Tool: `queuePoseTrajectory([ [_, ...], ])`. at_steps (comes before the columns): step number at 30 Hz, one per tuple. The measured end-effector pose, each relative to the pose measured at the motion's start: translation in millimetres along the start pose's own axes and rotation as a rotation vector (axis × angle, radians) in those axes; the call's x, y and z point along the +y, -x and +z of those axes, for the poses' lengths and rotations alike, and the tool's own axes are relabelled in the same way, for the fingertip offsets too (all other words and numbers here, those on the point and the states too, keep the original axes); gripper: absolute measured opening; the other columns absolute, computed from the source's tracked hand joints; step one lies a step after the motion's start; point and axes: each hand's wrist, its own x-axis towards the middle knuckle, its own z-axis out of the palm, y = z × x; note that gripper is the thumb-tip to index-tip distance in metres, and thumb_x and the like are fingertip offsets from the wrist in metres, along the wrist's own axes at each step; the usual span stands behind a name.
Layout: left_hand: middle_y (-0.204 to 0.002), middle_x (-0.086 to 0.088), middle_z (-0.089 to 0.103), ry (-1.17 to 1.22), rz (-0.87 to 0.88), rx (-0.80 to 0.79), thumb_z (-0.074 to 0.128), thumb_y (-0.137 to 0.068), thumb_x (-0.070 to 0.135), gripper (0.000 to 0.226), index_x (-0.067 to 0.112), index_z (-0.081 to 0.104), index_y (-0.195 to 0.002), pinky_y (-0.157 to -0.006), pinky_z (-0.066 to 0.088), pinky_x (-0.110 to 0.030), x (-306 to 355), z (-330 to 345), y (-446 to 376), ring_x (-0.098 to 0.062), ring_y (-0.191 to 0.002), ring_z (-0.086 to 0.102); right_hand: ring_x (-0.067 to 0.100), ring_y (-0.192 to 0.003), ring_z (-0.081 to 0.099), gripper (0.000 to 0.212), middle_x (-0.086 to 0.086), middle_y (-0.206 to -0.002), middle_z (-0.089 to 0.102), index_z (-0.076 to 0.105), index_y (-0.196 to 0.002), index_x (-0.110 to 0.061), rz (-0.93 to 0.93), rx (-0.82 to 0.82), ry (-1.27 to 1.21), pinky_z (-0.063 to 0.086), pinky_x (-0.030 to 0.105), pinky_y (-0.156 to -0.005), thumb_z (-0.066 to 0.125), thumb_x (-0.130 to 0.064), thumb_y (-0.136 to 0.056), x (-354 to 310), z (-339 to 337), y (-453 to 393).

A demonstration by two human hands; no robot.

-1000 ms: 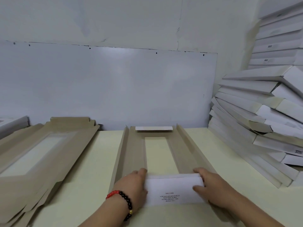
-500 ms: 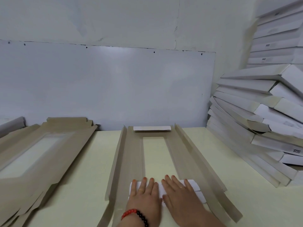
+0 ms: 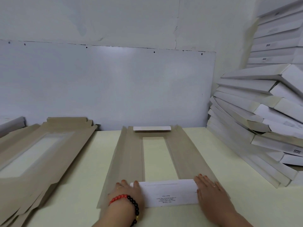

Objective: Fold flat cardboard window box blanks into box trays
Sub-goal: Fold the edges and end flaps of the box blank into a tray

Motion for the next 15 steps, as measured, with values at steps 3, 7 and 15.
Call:
queuePoseTrajectory([
  [3, -0.134, -0.015, 0.044, 0.085, 0.038, 0.009, 0.039, -0.091, 0.026, 0.052, 0.018, 0.028, -0.141, -0.095, 0.041, -0.039, -13.6, -9.0, -2.2, -0.033, -0.122, 0.046, 0.008, -0.143, 0.023, 0.059, -0.011, -0.155, 0.026, 0.021, -0.148, -0.032, 0.050, 0.025, -0.143, 0.016, 0.027, -0.114, 0.023, -0.009, -0.095, 1.5, -4.7, -0.4],
  [7, -0.121, -0.005, 0.056, 0.223, 0.097, 0.101, 0.042, -0.090, 0.017, 0.064, 0.023, 0.015, -0.148, -0.083, 0.043, -0.029, -19.5, -14.7, 2.7, -0.024, -0.109, 0.055, 0.017, -0.124, 0.046, 0.059, -0.013, -0.122, 0.056, 0.041, -0.124, -0.049, 0.067, 0.092, -0.245, 0.035, 0.021, -0.094, 0.032, -0.004, -0.086, -1.3, -9.9, 1.1],
  [15, -0.132, -0.006, 0.050, 0.865, 0.112, 0.157, 0.061, -0.090, 0.025, 0.087, 0.024, 0.001, -0.154, -0.094, 0.049, -0.029, -19.7, -19.7, 5.7, -0.020, -0.112, 0.056, 0.015, -0.109, 0.059, 0.029, -0.007, -0.115, 0.064, 0.065, -0.119, -0.022, 0.227, 0.113, -1.078, 0.044, 0.036, -0.100, 0.054, -0.015, -0.093, -9.5, -31.0, -0.1],
])
